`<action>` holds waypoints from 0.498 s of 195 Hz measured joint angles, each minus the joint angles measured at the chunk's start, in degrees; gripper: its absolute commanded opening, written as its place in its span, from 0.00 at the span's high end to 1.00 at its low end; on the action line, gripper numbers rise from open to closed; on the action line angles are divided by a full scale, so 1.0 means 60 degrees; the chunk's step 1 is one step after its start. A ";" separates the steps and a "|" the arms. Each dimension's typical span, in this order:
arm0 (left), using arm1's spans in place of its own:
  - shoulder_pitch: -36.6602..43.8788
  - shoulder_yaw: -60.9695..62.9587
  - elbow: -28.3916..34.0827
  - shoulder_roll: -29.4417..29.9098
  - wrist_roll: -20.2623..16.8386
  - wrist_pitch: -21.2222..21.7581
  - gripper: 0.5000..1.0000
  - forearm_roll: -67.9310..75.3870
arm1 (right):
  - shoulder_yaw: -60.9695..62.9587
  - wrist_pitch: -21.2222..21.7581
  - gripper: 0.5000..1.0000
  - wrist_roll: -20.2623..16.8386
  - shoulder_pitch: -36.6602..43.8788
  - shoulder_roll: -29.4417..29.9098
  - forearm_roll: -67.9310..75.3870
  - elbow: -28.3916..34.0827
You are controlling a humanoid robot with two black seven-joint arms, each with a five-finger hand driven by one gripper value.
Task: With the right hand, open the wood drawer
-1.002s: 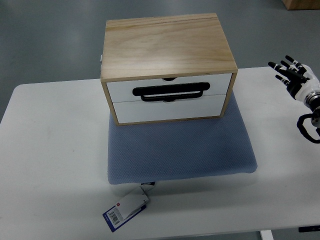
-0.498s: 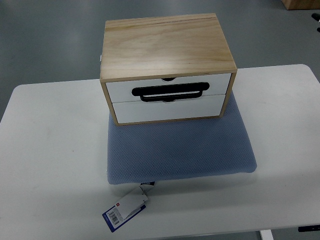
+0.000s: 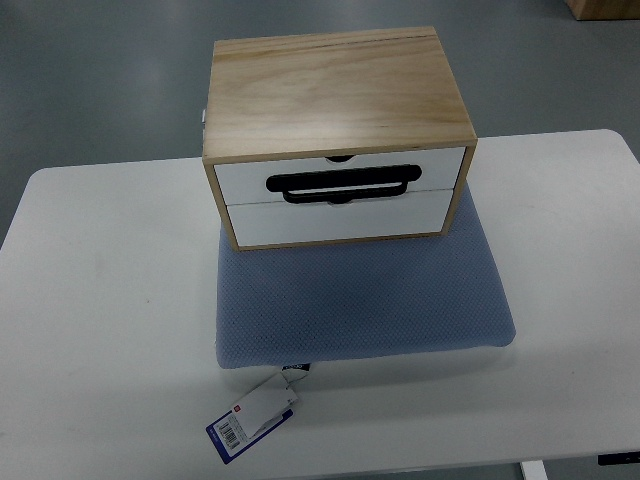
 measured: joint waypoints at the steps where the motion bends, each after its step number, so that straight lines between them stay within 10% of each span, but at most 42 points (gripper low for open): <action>1: 0.0000 0.0000 0.0000 0.0000 0.0000 0.0000 0.00 0.0000 | -0.0009 0.0013 0.14 -0.0003 0.0023 -0.0001 -0.0010 0.0012; 97: -0.0004 -0.0001 0.0000 0.0000 -0.0001 -0.0005 0.00 -0.0001 | -0.5983 0.0410 0.14 0.0350 0.4297 -0.0249 0.0322 0.2471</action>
